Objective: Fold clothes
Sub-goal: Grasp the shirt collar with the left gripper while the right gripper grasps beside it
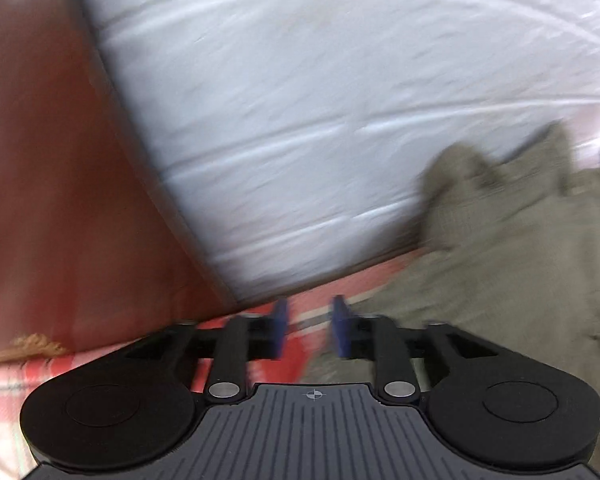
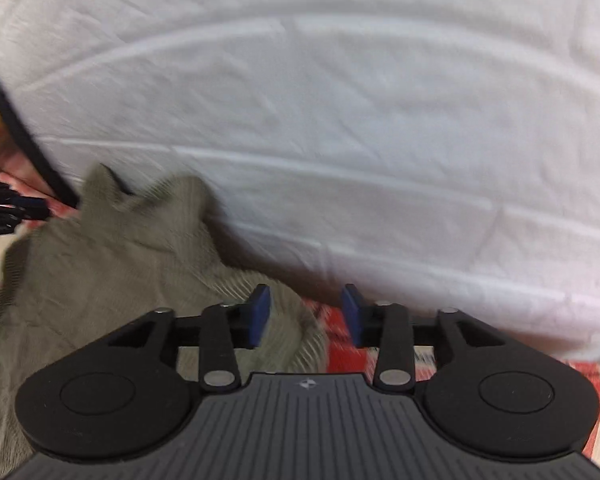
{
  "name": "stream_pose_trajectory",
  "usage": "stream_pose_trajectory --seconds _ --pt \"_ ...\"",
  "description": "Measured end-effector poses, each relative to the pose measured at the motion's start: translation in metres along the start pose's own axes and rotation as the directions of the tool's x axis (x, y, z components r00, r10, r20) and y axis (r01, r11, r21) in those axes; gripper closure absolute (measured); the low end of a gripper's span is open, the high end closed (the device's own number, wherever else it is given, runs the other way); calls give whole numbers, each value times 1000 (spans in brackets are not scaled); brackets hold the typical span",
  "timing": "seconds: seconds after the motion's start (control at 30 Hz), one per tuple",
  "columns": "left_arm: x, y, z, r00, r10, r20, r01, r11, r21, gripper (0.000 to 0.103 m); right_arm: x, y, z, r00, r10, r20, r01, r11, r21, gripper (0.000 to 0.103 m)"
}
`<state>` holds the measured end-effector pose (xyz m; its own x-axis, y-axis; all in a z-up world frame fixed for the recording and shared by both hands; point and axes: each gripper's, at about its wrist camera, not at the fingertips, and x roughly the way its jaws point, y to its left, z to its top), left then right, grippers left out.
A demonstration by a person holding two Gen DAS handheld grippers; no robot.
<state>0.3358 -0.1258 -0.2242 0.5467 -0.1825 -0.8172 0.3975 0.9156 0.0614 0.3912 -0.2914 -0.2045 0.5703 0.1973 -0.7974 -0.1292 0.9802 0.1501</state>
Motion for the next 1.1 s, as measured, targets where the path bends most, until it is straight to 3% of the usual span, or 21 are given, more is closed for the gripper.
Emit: stream_pose_trajectory --seconds 0.07,0.17,0.3,0.33,0.43,0.5,0.57,0.6,0.83,1.0,1.03,1.07,1.1 --pt "4 -12 3 999 -41 1 41 998 52 39 3 6 1 1000 5 -14 -5 1000 -26 56" --pt "23 -30 10 999 -29 -40 34 993 110 39 7 6 -2 999 9 -37 -9 1000 -23 56" --pt "36 -29 11 996 -51 -75 58 994 96 44 11 1 -8 998 9 -59 -10 1000 -5 56" --pt "37 -28 11 994 -66 -82 73 994 86 67 12 0 -8 998 6 -66 -6 1000 -2 56" --pt "37 -24 13 990 -106 -94 112 992 62 102 19 -6 -12 995 4 -103 -2 1000 20 56" --pt "35 -24 12 993 -88 -82 95 993 77 103 25 -5 -13 993 16 -120 -13 999 30 57" --pt "33 -24 10 996 -61 -61 67 993 97 103 27 -4 -14 989 60 -137 -54 997 46 88" --pt "31 -23 9 998 -43 -47 48 994 102 103 25 -3 -12 988 78 -135 -72 996 48 93" --pt "42 -11 16 995 95 6 -95 994 55 103 19 4 9 999 25 -48 -25 1000 -2 94" --pt "59 3 18 981 193 -11 -193 981 -8 103 42 -4 -1 993 -55 -104 56 998 12 92" --pt "59 7 18 980 199 -13 -199 979 -30 99 45 -6 -5 992 -62 -111 64 998 22 88" --pt "55 13 17 982 189 -12 -190 980 -55 88 43 -7 -7 992 -68 -103 71 997 29 85" --pt "50 18 16 984 179 -10 -179 981 -78 77 38 -9 -8 994 -74 -78 77 996 35 75"
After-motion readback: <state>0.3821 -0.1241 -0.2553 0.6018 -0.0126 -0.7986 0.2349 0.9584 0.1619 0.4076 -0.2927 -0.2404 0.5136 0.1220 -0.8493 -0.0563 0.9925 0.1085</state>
